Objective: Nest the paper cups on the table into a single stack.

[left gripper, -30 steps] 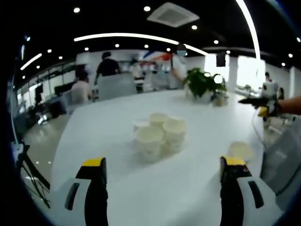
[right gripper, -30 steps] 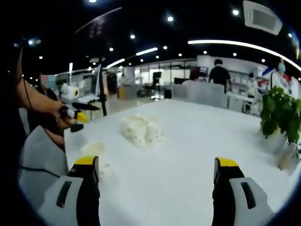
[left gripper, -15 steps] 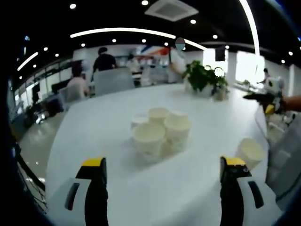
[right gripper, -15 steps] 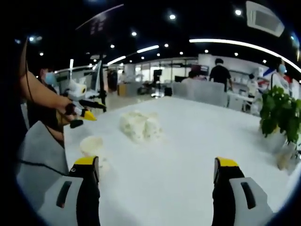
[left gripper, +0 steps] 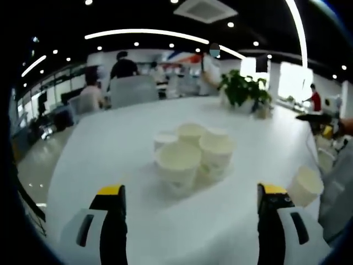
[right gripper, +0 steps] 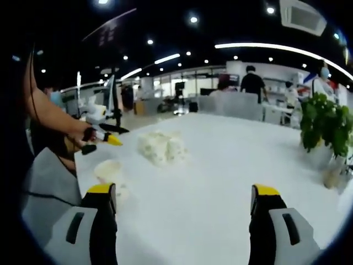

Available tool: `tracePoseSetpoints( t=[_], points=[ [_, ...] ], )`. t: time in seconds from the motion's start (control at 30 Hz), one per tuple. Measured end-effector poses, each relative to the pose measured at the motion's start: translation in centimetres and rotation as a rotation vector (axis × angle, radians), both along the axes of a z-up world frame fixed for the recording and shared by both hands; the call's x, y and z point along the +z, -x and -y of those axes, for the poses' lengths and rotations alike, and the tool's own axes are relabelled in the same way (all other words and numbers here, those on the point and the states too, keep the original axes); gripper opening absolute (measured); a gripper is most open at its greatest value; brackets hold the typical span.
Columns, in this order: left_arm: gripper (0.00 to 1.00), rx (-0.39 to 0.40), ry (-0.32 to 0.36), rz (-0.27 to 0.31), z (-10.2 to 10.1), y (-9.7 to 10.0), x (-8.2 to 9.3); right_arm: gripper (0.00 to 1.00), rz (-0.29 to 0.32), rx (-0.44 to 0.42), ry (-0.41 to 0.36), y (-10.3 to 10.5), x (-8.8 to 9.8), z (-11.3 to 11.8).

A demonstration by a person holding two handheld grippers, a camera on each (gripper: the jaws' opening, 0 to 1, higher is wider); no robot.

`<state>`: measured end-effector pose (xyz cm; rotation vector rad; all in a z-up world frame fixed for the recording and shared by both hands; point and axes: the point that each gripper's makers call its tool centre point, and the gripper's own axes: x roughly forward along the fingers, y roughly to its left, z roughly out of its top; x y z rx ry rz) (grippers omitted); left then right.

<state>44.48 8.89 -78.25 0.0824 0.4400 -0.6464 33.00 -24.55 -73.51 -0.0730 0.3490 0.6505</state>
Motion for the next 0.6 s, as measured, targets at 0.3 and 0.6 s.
tracePoseSetpoints(
  t=[0.3,0.6],
  points=[
    [0.98,0.016,-0.016,0.000,-0.3,-1.5,-1.2,1.00,-0.011,0.005,0.000,0.3,-0.3,-0.3],
    [0.94,-0.018,-0.043,0.064,0.9,-3.4,-0.7,1.00,-0.006,-0.007,-0.032,0.1,0.3,-0.5]
  ],
)
